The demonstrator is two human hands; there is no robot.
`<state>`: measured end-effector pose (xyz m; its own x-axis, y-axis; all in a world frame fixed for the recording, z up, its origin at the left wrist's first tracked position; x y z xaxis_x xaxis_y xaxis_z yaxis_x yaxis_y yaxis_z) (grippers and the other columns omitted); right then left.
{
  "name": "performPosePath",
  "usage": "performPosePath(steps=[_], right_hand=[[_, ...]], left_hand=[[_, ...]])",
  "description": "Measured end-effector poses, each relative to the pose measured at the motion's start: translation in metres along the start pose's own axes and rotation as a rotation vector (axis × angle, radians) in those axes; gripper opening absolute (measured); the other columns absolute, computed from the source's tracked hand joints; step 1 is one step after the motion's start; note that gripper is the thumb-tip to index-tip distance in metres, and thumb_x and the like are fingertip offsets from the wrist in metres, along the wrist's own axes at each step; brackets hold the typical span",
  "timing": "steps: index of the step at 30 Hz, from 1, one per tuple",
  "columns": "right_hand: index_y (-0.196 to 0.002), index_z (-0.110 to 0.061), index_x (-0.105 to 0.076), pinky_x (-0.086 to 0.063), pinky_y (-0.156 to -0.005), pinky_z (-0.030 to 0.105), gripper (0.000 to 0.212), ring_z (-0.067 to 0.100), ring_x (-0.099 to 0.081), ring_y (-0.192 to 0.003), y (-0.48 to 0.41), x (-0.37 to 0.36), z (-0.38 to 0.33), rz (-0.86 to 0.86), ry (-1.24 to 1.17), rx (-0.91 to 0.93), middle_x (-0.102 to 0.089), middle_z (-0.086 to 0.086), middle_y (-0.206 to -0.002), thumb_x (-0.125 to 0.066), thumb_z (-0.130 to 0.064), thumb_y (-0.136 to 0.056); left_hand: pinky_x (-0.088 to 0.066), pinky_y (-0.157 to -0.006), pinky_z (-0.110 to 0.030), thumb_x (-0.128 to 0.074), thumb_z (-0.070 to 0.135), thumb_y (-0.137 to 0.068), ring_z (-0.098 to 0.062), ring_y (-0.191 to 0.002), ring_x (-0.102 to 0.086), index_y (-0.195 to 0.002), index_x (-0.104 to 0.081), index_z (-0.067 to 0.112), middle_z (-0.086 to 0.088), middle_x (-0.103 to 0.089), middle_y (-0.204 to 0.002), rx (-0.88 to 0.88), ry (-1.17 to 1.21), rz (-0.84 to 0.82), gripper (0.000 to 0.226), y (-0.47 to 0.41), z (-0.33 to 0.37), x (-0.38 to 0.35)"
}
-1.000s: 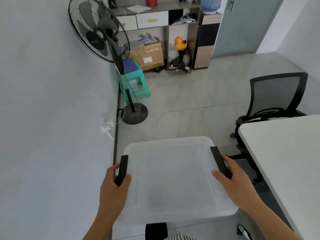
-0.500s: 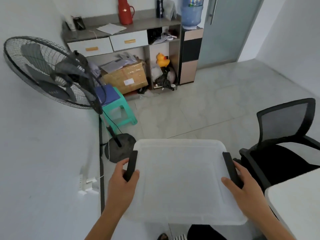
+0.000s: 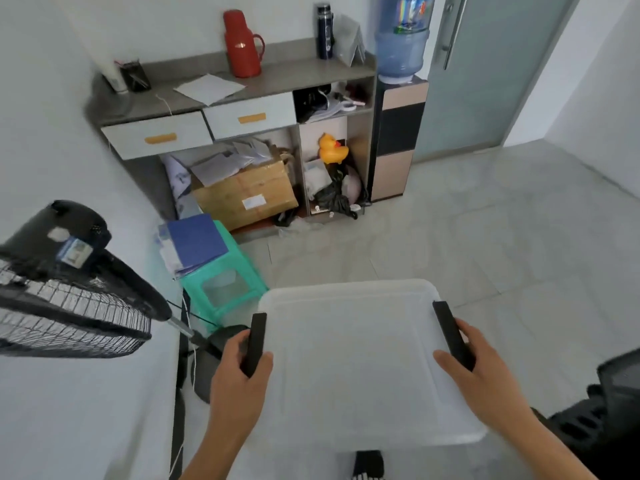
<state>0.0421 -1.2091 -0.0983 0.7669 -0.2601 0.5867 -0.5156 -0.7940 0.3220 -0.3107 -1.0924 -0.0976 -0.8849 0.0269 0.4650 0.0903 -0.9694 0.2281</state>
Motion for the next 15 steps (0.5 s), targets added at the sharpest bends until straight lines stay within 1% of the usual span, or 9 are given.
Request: performPosePath(steps=[3, 5, 6, 8, 10, 12, 15], right_hand=[[-0.137, -0.030, -0.039, -0.046, -0.062, 0.032, 0.056, 0.016, -0.061, -0.075, -0.068, 0.001, -0.040, -0.034, 0.014, 0.035, -0.062, -0.006, -0.089, -0.061, -0.031, -0.086], [-0.136, -0.031, -0.040, -0.045, -0.061, 0.031, 0.054, 0.017, -0.061, -0.074, -0.111, -0.002, -0.062, -0.049, 0.032, 0.051, -0.062, -0.005, -0.085, -0.062, -0.031, -0.086], [-0.136, -0.031, -0.040, -0.045, -0.060, 0.031, 0.055, 0.017, -0.061, -0.074, -0.132, -0.005, -0.070, -0.059, 0.035, 0.052, -0.062, -0.005, -0.085, -0.062, -0.031, -0.086], [-0.137, -0.030, -0.039, -0.046, -0.062, 0.031, 0.055, 0.017, -0.061, -0.075, -0.174, -0.011, -0.085, -0.070, 0.036, 0.046, -0.062, -0.005, -0.086, -0.061, -0.031, -0.086], [-0.137, -0.029, -0.040, -0.046, -0.061, 0.031, 0.055, 0.017, -0.060, -0.074, -0.217, -0.018, -0.099, -0.064, 0.035, 0.041, -0.061, -0.004, -0.085, -0.062, -0.029, -0.086], [-0.136, -0.028, -0.041, -0.045, -0.058, 0.031, 0.055, 0.020, -0.059, -0.069, -0.260, -0.022, -0.116, -0.047, 0.026, 0.031, -0.060, -0.002, -0.081, -0.062, -0.029, -0.086], [-0.137, -0.028, -0.041, -0.046, -0.058, 0.031, 0.056, 0.021, -0.059, -0.067, -0.323, -0.019, -0.146, -0.010, 0.017, 0.007, -0.060, -0.001, -0.080, -0.062, -0.030, -0.086]], left_hand=[[-0.049, -0.082, -0.036, -0.065, 0.013, -0.085, -0.024, -0.093, -0.062, -0.120, -0.053, 0.017, -0.004, -0.065, -0.102, 0.027, 0.052, 0.058, 0.038, -0.049, 0.022, -0.007], [-0.048, -0.082, -0.035, -0.064, 0.012, -0.085, -0.023, -0.092, -0.062, -0.117, -0.054, 0.020, -0.002, -0.065, -0.099, 0.037, 0.075, 0.076, 0.035, -0.085, 0.037, -0.015], [-0.048, -0.078, -0.034, -0.064, 0.013, -0.085, -0.023, -0.088, -0.063, -0.115, -0.054, 0.023, -0.002, -0.066, -0.096, 0.043, 0.074, 0.080, 0.033, -0.104, 0.042, -0.021], [-0.047, -0.068, -0.034, -0.065, 0.016, -0.084, -0.020, -0.075, -0.061, -0.112, -0.053, 0.028, -0.002, -0.065, -0.084, 0.053, 0.060, 0.091, 0.032, -0.146, 0.050, -0.032], [-0.046, -0.062, -0.035, -0.065, 0.018, -0.084, -0.020, -0.065, -0.056, -0.114, -0.053, 0.028, -0.005, -0.061, -0.075, 0.052, 0.046, 0.096, 0.033, -0.191, 0.063, -0.044], [-0.045, -0.061, -0.036, -0.064, 0.017, -0.085, -0.021, -0.062, -0.054, -0.117, -0.053, 0.025, -0.010, -0.060, -0.073, 0.040, 0.048, 0.082, 0.035, -0.240, 0.081, -0.057], [-0.047, -0.062, -0.035, -0.063, 0.015, -0.085, -0.021, -0.066, -0.058, -0.120, -0.052, 0.023, -0.010, -0.061, -0.075, 0.019, 0.043, 0.035, 0.037, -0.314, 0.115, -0.077]])
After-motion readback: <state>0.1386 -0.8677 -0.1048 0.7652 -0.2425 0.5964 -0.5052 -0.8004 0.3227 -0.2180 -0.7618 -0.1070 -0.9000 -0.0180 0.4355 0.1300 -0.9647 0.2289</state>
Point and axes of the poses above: each hand's wrist, its own y-axis away from the middle knuckle, its own x-axis out of the back of the hand, z = x × y, the point moved 10 cm from there along -y, towards the middle knuckle
